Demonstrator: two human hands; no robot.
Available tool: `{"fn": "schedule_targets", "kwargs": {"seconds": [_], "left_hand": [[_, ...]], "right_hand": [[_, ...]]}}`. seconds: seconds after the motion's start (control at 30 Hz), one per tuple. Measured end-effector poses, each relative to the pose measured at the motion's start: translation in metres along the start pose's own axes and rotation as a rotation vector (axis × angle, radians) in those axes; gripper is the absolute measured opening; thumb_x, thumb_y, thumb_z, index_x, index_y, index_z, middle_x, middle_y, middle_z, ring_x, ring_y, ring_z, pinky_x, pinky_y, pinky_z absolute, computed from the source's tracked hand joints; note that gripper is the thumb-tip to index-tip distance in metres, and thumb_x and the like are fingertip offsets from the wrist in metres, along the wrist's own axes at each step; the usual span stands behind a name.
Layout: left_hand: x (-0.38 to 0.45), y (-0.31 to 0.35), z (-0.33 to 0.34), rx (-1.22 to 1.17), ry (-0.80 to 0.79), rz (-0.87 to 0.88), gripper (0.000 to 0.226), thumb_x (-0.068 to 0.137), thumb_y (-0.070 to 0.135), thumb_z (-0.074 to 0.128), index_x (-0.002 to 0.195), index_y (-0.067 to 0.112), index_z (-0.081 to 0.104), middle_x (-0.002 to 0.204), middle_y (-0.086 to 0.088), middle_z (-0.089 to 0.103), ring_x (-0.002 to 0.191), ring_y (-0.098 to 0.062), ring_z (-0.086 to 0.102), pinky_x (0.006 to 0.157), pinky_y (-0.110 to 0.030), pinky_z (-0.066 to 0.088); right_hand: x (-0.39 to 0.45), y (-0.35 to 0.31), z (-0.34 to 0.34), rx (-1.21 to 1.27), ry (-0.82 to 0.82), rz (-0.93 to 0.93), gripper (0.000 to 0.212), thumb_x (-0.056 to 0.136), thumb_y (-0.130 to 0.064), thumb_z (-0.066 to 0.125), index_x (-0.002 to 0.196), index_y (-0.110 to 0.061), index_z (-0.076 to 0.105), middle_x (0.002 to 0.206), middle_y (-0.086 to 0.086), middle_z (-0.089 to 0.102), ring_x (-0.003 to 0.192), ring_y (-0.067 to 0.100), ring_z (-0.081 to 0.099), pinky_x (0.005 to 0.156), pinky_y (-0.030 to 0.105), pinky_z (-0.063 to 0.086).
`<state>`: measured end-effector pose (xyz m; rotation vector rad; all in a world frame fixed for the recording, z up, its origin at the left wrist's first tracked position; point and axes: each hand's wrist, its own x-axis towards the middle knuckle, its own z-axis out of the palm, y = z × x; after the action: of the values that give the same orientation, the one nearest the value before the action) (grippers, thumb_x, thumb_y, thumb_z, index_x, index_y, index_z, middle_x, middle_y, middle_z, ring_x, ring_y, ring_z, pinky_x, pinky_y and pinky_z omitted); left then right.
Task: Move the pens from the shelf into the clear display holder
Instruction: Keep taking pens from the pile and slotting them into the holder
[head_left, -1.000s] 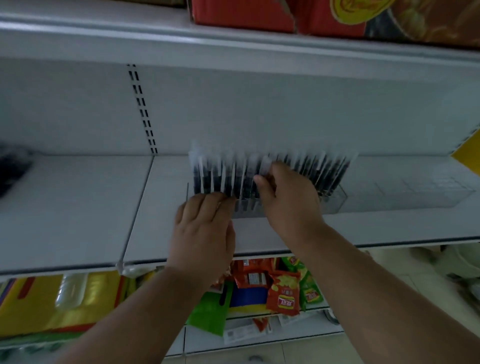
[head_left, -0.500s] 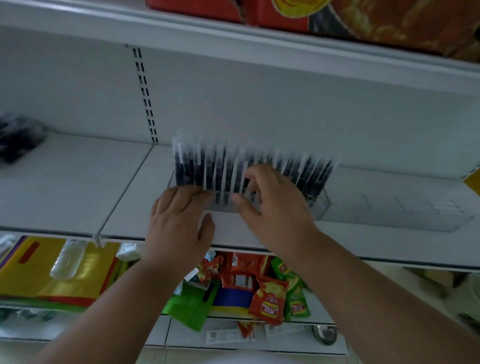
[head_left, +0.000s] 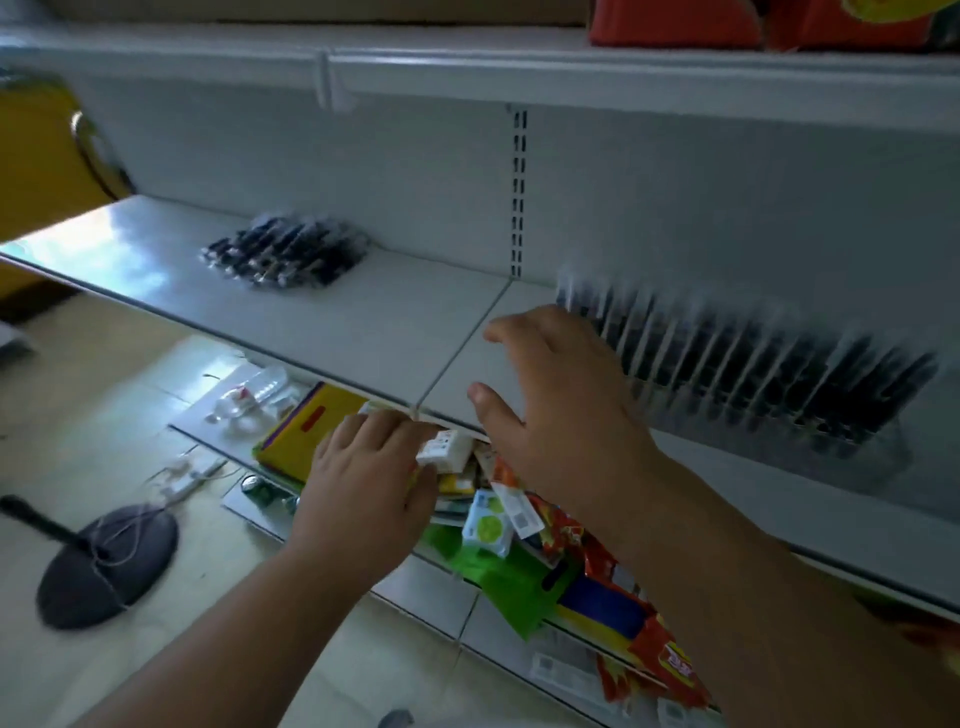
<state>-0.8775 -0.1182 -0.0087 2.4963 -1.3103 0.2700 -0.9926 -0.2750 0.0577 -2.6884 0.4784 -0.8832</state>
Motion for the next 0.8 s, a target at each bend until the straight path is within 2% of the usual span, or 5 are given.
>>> {"fn": "schedule_targets", "kwargs": {"seconds": [0.1,0.3,0.57,0.8], "left_hand": [[-0.014,-0.032,-0.012,0.038,-0.023,-0.072,0.045,0.086,0.047,0.040,0.116,0.026,0.065,0.116,0.002,0.062,0.111,-0.027,0.055,0.092,-0.046,0.047],[-0.049,-0.114,-0.028,-0.014,0.094,-0.157,0.036,0.085,0.043,0.045,0.108,0.026,0.067,0.106,0.006,0.062,0.105,-0.023,0.056,0.089,-0.044,0.047],[-0.084,-0.258,-0.067,0.007,0.113,-0.166,0.035,0.085,0.040,0.046,0.107,0.024,0.068,0.101,0.006,0.063,0.098,-0.023,0.057,0.082,-0.041,0.048],[-0.064,-0.324,-0.081,-0.023,0.121,-0.147,0.034,0.086,0.041,0.046,0.107,0.025,0.067,0.100,0.007,0.063,0.097,-0.020,0.056,0.082,-0.038,0.046]], "right_hand": [[0.015,-0.031,0.015,0.006,-0.055,-0.017,0.043,0.088,-0.039,0.061,0.125,-0.017,0.057,0.118,0.007,0.055,0.106,0.027,0.052,0.087,0.044,0.046],[0.038,-0.111,0.058,-0.014,-0.114,-0.057,0.037,0.089,-0.043,0.061,0.118,-0.021,0.059,0.111,0.003,0.055,0.102,0.024,0.052,0.087,0.043,0.045],[0.078,-0.232,0.135,-0.025,-0.179,-0.018,0.039,0.092,-0.048,0.056,0.124,-0.027,0.052,0.121,-0.001,0.050,0.112,0.021,0.045,0.093,0.037,0.037],[0.122,-0.274,0.164,-0.043,-0.161,0.017,0.040,0.092,-0.049,0.054,0.124,-0.025,0.052,0.122,-0.001,0.050,0.111,0.021,0.046,0.092,0.038,0.041]]}}
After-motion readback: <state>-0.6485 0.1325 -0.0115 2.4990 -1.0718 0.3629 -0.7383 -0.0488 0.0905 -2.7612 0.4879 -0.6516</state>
